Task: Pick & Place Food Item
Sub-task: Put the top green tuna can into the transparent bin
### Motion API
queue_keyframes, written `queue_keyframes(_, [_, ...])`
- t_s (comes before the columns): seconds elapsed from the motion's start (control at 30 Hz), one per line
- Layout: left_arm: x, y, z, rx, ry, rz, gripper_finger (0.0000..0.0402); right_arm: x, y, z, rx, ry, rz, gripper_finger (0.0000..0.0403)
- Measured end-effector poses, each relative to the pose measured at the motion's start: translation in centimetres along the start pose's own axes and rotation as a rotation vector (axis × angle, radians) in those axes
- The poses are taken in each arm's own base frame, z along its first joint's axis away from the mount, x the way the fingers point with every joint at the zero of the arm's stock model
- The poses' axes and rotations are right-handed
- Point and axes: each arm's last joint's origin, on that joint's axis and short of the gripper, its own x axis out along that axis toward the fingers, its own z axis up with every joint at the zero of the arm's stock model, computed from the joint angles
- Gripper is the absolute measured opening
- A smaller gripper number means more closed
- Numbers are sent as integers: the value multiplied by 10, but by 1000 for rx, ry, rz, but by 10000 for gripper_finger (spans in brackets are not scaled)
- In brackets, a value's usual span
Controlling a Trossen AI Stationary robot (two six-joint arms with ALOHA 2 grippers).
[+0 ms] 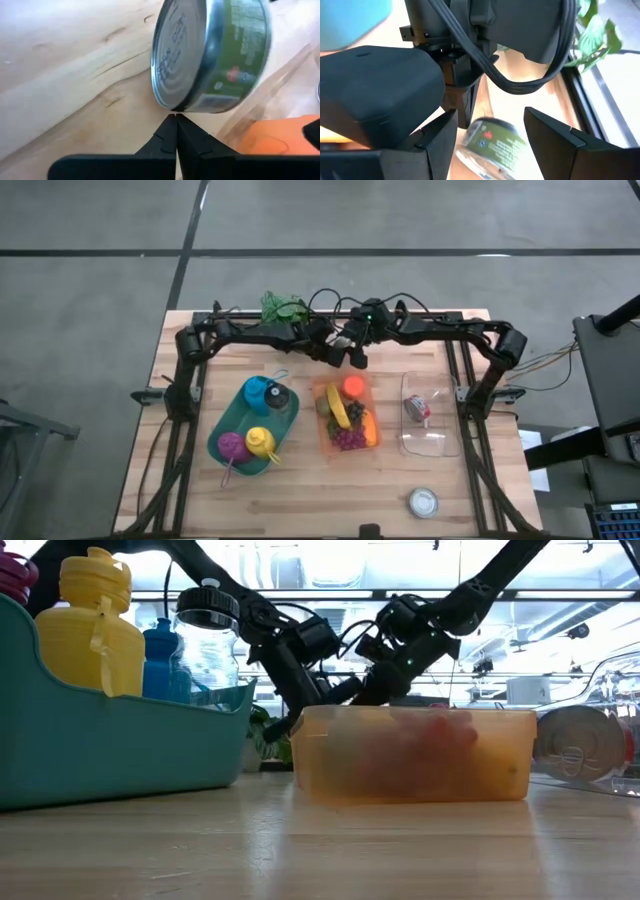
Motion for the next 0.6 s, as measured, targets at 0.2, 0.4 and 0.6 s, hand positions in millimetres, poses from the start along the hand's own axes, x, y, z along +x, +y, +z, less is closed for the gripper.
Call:
queue_keyframes(0.2, [-17,3,3,-9,14,37,2,-7,0,6,-8,-22,-9,226])
queue_keyframes(0.4, [-45,-2,11,32,-23,15,2,-20,-1,12,-10,-16,-63,226])
queue_keyframes(0.6, [-93,-11,23,199,-143,-30,2,-49,-7,19,6,-19,-99,226])
